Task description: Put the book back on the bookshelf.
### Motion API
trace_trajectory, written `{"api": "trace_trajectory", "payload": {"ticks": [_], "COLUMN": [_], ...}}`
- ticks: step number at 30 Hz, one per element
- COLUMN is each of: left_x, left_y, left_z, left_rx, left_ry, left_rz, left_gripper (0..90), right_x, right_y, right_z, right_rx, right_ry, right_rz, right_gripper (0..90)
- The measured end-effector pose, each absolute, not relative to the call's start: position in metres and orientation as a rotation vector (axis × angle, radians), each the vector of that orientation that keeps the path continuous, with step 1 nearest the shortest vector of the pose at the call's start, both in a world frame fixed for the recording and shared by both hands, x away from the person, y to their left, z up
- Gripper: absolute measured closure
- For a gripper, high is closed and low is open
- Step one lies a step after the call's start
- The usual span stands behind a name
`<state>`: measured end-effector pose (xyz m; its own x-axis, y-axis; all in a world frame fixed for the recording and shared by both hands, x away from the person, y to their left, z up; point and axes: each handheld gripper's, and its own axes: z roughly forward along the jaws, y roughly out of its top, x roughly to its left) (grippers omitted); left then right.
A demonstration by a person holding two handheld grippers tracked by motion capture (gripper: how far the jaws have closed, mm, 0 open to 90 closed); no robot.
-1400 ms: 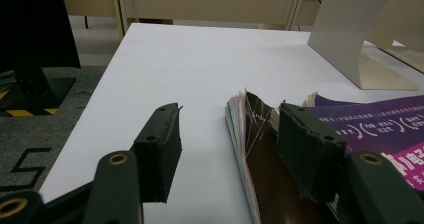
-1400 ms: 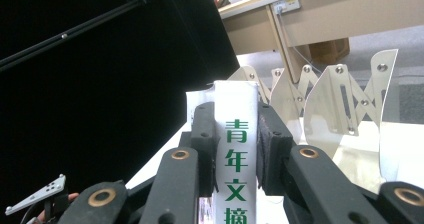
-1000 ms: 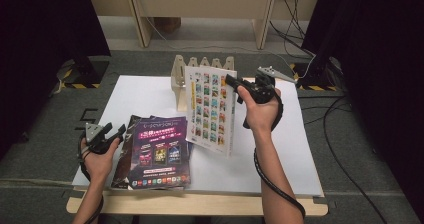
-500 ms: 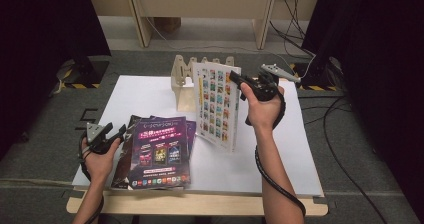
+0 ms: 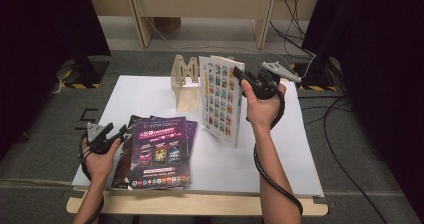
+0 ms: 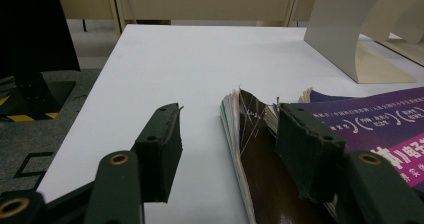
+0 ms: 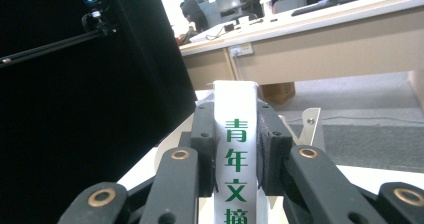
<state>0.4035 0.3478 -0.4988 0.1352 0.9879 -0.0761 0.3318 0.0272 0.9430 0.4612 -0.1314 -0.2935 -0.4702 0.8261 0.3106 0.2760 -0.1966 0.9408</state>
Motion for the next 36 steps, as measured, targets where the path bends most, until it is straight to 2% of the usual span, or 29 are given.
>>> {"api": "trace_trajectory", "payload": {"ticks": [36], "left_x": [0.4032], "left_y": [0.3460], "left_z": [-0.4987], "left_rx": [1.485], "left_ry": [1.351], "left_rz": [0.888], "left_gripper": [43.2], "right_x": [0.4700], "right_y": [-0.1383], "right_z": [-0.2899], "right_rx": [1.300], "right_ry": [1.471], "right_rz": [1.641], "right_gripper": [74.8]}}
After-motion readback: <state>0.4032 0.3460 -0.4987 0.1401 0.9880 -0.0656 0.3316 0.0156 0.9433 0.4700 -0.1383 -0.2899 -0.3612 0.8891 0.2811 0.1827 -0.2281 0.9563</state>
